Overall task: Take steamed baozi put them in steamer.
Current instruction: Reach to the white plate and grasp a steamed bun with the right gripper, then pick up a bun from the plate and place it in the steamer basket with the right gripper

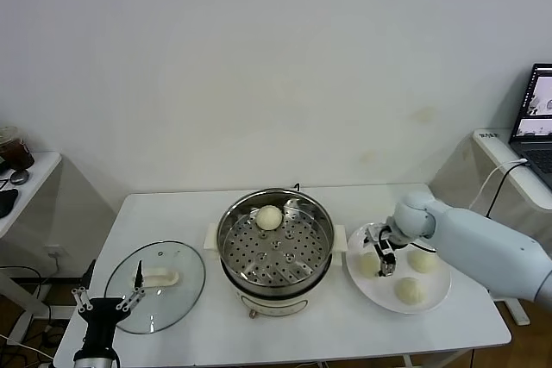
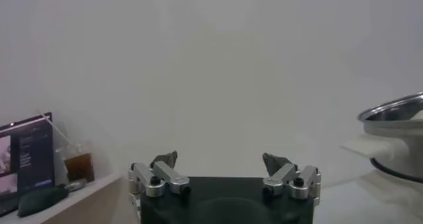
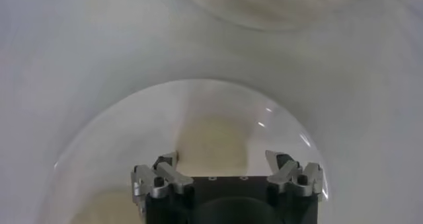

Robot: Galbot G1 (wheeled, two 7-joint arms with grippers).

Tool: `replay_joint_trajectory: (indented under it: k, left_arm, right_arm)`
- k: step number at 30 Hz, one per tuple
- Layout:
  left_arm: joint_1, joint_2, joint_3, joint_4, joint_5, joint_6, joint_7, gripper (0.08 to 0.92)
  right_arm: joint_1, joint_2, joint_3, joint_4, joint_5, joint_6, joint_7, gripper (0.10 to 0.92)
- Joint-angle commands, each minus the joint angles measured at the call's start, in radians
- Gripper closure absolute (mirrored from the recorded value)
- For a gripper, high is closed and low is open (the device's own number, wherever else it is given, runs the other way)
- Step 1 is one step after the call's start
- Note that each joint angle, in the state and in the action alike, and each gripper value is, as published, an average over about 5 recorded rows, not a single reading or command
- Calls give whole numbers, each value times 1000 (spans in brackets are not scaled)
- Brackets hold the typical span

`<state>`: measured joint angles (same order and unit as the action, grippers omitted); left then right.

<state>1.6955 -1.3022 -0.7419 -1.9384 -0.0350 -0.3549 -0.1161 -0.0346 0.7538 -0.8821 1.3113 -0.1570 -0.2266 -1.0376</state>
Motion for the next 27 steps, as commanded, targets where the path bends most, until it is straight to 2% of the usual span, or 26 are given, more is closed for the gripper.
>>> replay_joint_trajectory:
  k: [1, 15, 18, 22, 27]
  left_arm:
    - [4, 0, -3, 0, 1, -2, -2, 177]
    - [5, -2, -2, -4, 1, -2, -1, 177]
    - [6, -1, -2, -7, 1, -2, 1, 177]
    - [4, 1, 1, -10, -2, -2, 4, 177]
    - [-9, 15, 9, -11, -11, -1, 8, 177]
  right_arm:
    - [-13, 29, 5, -32, -17, -15, -24, 237]
    - [10, 8, 16, -9, -8, -7, -52, 550]
    - [46, -15, 8, 12, 15, -4, -65, 575]
    - [169, -63, -43, 60, 81, -8, -83, 570]
    - [446, -117, -220, 141, 252, -32, -95, 559]
